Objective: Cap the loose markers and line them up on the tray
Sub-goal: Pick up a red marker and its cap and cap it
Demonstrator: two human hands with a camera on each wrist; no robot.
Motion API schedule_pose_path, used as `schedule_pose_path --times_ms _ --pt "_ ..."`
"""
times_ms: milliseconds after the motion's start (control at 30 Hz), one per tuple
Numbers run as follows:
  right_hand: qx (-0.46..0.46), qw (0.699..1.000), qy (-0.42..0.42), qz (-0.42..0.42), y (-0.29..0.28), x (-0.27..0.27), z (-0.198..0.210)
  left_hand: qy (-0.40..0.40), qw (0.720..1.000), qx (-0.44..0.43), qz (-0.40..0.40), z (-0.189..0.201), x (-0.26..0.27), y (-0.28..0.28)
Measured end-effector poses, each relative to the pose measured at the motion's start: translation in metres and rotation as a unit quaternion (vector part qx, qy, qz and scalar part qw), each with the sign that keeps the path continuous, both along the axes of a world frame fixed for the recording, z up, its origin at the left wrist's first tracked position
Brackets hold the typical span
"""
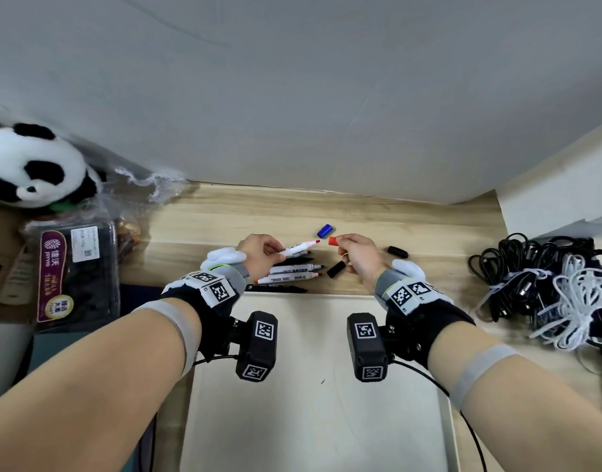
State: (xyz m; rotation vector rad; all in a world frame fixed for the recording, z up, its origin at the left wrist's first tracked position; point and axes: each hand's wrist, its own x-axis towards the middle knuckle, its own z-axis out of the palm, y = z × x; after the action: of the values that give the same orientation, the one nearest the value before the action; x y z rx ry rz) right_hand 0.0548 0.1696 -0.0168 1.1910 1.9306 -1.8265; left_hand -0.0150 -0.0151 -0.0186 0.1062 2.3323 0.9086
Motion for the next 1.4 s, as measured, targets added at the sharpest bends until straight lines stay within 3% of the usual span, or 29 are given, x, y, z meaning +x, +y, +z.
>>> schedule_pose_path --times_ms 333,600,800,966,1166,1400 --pt "0.004 0.995 -0.013 0.1 -0.018 0.018 0.018 -0.01 0.999 0.022 -0.045 0.009 0.031 -0.005" --pt "0.001 0.995 -0.027 0.097 -0.023 0.032 0.027 -0.092 0.988 0.04 -0.118 0.036 0.051 -0.001" --pt "0.019 0.989 -0.008 0.147 -0.03 0.045 0.042 -0.126 0.985 0.049 -0.109 0.045 0.059 -0.003" --pt "0.026 0.988 0.014 0.148 -0.033 0.05 0.046 -0.093 0.989 0.046 -0.107 0.052 0.063 -0.002" --pt "-0.003 0.988 0.053 0.143 -0.033 0.056 0.053 -0.155 0.98 0.096 -0.079 0.063 0.066 -0.009" --pt "-0.03 0.988 0.015 0.153 -0.035 0.056 0.058 -0.107 0.987 0.093 -0.07 0.062 0.069 -0.008"
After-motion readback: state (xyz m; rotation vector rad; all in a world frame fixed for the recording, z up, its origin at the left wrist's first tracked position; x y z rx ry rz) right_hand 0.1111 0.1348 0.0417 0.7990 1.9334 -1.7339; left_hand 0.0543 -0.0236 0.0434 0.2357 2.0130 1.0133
